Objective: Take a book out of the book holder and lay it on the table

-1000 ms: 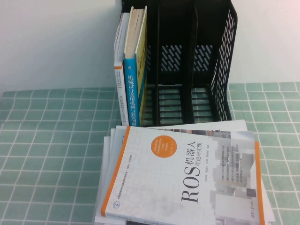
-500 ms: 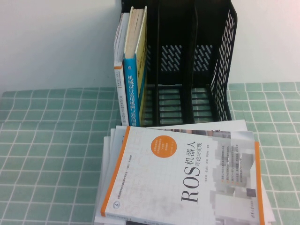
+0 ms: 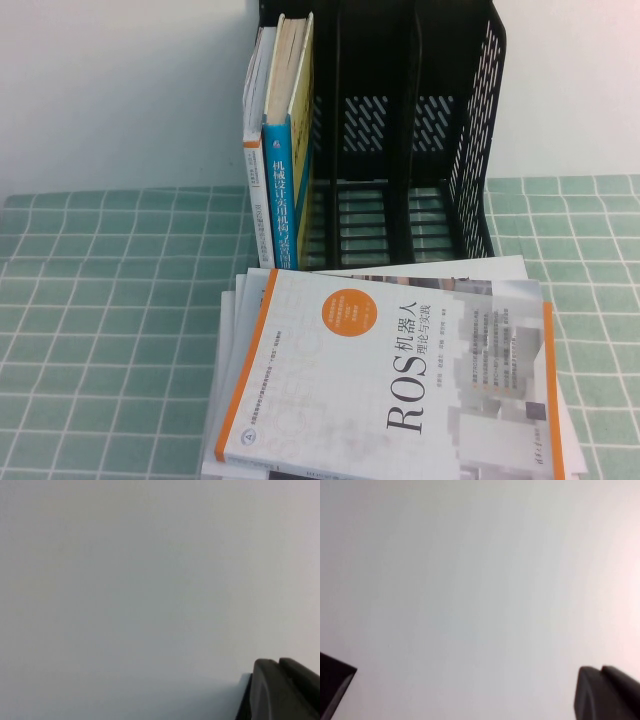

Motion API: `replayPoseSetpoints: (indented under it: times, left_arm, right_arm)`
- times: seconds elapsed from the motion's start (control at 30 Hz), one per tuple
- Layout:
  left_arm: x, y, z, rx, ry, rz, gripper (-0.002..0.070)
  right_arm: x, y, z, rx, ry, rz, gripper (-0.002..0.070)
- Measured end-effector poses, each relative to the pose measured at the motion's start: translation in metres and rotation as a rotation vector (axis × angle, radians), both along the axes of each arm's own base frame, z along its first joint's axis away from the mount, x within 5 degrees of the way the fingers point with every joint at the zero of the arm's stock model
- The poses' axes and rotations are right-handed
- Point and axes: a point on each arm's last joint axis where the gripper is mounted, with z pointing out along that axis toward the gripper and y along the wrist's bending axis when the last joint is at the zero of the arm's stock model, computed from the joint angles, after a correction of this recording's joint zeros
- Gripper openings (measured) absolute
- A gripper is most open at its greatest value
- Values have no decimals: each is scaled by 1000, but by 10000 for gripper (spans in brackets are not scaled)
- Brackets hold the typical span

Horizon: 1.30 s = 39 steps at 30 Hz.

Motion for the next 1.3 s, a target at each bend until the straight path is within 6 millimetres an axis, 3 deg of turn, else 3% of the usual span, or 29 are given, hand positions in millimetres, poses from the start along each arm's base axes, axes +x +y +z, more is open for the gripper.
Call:
replayPoseSetpoints:
  times: [0.17,0.3,0.47,0.63,0.83,1.03,1.3]
  left_arm:
    - [18,-1,14,101,46,20,-3]
    - [35,-3,39,184,92,25,-3]
    - [66,-5,58,199,206,2,-3]
    - [95,-8,59,174,296,-29,-3]
    - [124,-30,47,176,342,-140,-3]
    - [149,-65,36,228,300,-261,-3]
    - [159,-126,6,343,355,-477,-3]
  right_arm:
    - [26,-4,-1,59,172,-6,-2]
    - [52,-6,-7,127,310,3,-2]
    - [92,-11,-33,151,564,-24,-2]
    - [125,-12,-60,132,754,-27,-2]
    - [156,4,-59,53,611,179,-2]
    - [187,18,-48,59,565,291,-2]
    - [196,78,-2,-14,449,504,-2]
